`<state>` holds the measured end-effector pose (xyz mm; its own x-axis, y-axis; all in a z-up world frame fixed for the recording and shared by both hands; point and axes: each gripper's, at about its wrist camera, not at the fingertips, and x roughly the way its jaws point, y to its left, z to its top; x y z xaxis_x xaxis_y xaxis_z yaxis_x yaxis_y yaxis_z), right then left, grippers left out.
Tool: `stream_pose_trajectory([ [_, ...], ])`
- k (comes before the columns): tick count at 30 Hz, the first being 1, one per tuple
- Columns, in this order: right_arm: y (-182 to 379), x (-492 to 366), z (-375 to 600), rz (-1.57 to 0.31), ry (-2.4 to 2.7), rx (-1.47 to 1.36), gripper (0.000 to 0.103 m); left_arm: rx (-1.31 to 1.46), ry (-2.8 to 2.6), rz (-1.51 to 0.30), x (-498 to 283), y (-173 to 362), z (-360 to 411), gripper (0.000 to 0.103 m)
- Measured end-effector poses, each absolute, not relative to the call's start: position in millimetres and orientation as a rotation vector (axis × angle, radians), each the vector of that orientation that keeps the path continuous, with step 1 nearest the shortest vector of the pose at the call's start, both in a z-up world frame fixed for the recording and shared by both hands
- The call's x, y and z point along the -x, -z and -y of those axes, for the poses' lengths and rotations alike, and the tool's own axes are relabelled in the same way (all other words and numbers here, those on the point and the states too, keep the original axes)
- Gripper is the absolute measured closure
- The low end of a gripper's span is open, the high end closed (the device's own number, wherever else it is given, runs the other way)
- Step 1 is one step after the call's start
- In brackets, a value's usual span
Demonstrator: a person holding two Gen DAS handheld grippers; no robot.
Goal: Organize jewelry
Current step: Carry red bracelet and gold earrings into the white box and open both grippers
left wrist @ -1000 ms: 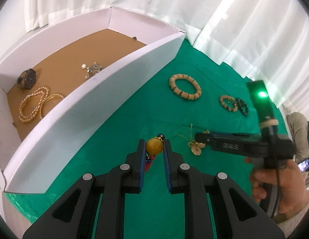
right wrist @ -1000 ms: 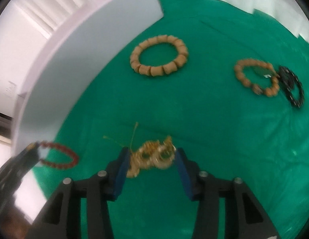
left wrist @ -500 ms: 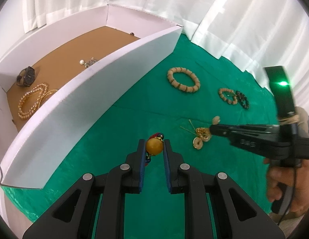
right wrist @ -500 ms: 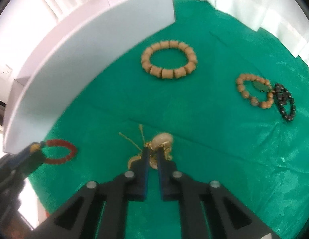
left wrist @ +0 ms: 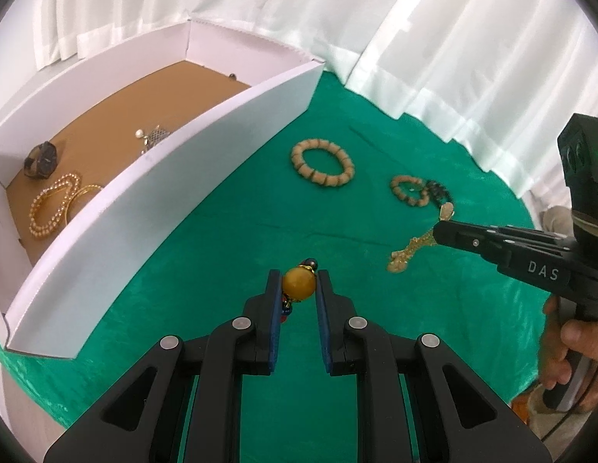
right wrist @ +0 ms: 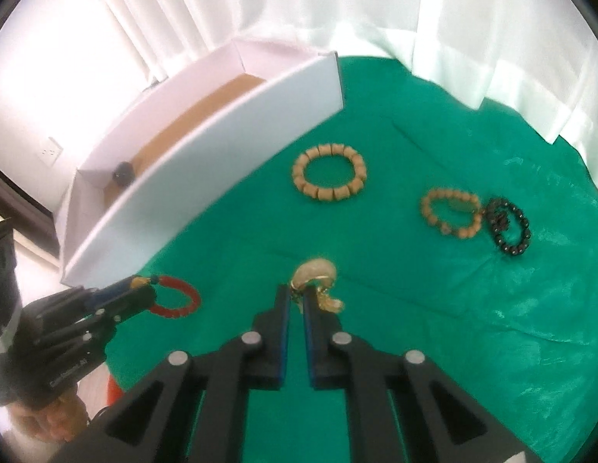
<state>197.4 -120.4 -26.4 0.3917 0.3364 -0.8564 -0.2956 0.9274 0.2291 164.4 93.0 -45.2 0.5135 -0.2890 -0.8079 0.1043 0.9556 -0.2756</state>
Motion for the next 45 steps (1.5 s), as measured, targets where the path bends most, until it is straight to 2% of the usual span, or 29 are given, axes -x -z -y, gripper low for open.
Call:
stream_pose_trajectory([
  [16,-48.5,-188.8,84.4,-0.980,-0.539,0.024,0.096,0.275,0.243,-0.934,-159.7,-41.3,-124.6,0.088],
  [22,-79.3,-203.6,52.4,-0.937,-0.595,0.043,0.096,0.254,0.162,-0.860,-179.4,-86.0,-162.5,0.088],
  [27,-106.4,-232.9,14.9,-0.891,-0.637,0.058,0.096,0.274,0.081,-0.822,-208.8,-102.7,-199.4,0.088],
  [35,-111.4,-302.3,-44.1,-0.870,-0.675,0.049,0.096,0.317,-0.046,-0.831,-262.4,-85.5,-250.1,0.088],
  [45,-34.5,-377.6,-94.5,-0.963,-0.678,0.114,0.096,0.324,-0.153,-0.942,-316.4,-11.4,-271.5,0.088],
])
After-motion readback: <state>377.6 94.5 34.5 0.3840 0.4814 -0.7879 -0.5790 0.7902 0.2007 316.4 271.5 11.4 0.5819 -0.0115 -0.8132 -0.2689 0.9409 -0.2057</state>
